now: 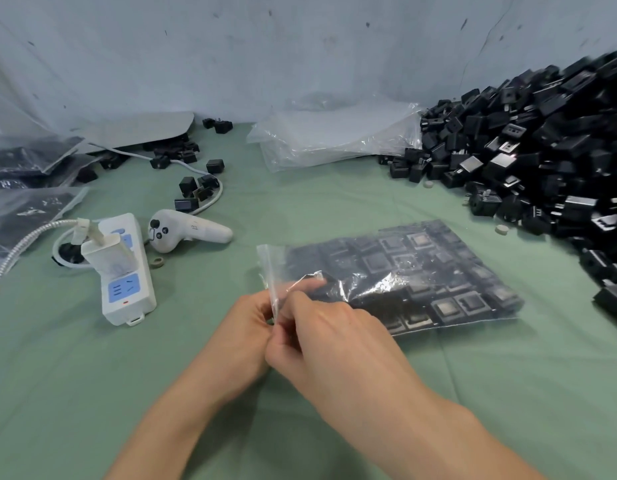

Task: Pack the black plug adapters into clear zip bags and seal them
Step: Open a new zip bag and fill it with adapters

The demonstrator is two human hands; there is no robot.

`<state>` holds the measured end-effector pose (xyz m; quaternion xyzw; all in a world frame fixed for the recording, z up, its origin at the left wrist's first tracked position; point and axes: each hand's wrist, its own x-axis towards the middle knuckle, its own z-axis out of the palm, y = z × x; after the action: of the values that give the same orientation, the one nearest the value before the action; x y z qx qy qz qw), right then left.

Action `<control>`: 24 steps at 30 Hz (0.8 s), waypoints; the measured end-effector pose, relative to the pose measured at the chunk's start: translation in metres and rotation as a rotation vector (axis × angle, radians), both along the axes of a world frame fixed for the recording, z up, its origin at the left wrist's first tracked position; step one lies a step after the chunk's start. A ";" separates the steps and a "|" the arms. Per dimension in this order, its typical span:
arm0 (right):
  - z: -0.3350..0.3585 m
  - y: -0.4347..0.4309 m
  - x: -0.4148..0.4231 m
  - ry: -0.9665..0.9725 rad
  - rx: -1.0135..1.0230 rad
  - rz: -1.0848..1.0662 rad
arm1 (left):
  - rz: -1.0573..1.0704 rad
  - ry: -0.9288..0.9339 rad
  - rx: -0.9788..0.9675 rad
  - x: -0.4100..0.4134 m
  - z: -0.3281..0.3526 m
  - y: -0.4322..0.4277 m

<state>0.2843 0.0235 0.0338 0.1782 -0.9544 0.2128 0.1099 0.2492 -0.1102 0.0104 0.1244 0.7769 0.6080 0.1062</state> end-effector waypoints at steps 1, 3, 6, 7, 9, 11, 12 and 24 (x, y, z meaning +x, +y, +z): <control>0.000 0.000 0.000 -0.003 -0.006 0.011 | -0.023 0.010 -0.017 -0.001 0.001 -0.001; 0.001 0.002 -0.001 -0.031 -0.006 0.028 | -0.052 0.038 -0.055 -0.003 0.003 -0.003; 0.004 0.009 -0.003 -0.085 -0.014 0.089 | -0.025 0.033 -0.060 -0.006 0.001 -0.007; 0.008 0.015 -0.006 -0.094 -0.011 0.106 | -0.008 0.027 -0.039 -0.006 0.000 -0.007; 0.016 0.034 -0.016 -0.130 -0.021 0.056 | 0.011 0.000 0.019 -0.006 -0.003 -0.004; 0.022 0.066 -0.031 -0.193 -0.045 -0.065 | 0.033 -0.032 0.028 -0.005 -0.002 -0.001; 0.025 0.083 -0.037 -0.230 -0.049 -0.119 | 0.044 -0.024 0.002 -0.005 -0.002 0.000; 0.014 0.109 -0.050 -0.312 0.026 -0.155 | 0.071 0.040 -0.058 -0.008 -0.002 0.008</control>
<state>0.2341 0.1322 0.0479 0.0705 -0.9734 0.2164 -0.0260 0.2414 -0.1022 0.0083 0.1058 0.8000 0.5862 0.0725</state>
